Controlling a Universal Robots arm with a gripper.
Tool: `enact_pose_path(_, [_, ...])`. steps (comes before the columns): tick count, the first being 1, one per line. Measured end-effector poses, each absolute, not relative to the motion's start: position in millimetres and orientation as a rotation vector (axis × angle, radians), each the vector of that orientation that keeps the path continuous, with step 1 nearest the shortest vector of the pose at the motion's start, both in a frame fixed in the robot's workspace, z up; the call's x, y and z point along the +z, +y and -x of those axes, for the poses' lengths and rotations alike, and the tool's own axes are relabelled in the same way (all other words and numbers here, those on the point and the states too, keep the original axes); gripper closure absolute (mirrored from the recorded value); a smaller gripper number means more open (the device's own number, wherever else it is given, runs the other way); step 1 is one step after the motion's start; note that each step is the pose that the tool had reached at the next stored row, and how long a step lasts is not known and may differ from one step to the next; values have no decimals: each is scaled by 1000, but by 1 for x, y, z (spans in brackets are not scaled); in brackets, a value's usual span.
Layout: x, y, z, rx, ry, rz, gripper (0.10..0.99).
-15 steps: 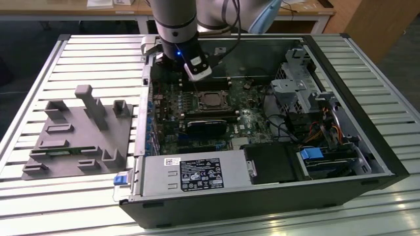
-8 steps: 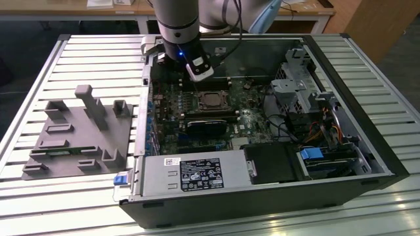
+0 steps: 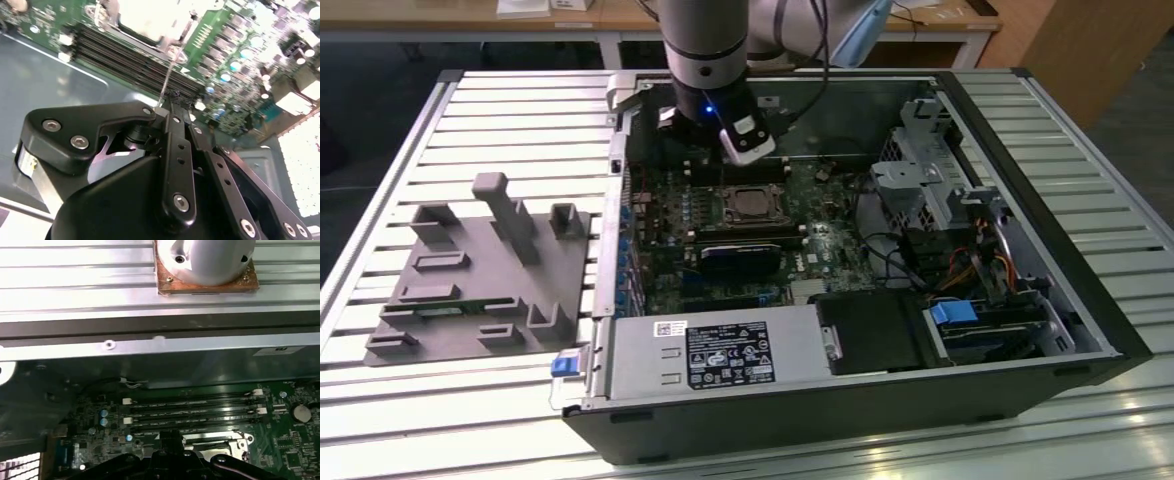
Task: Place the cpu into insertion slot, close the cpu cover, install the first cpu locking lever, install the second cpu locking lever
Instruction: 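Install the first cpu locking lever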
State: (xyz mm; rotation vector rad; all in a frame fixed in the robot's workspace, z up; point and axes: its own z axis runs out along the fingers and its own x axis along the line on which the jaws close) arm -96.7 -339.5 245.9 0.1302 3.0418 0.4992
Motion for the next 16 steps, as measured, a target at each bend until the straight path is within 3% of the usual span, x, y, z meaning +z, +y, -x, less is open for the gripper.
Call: enact_pose_path(16, [245,-339,68,499,3040,-130,980])
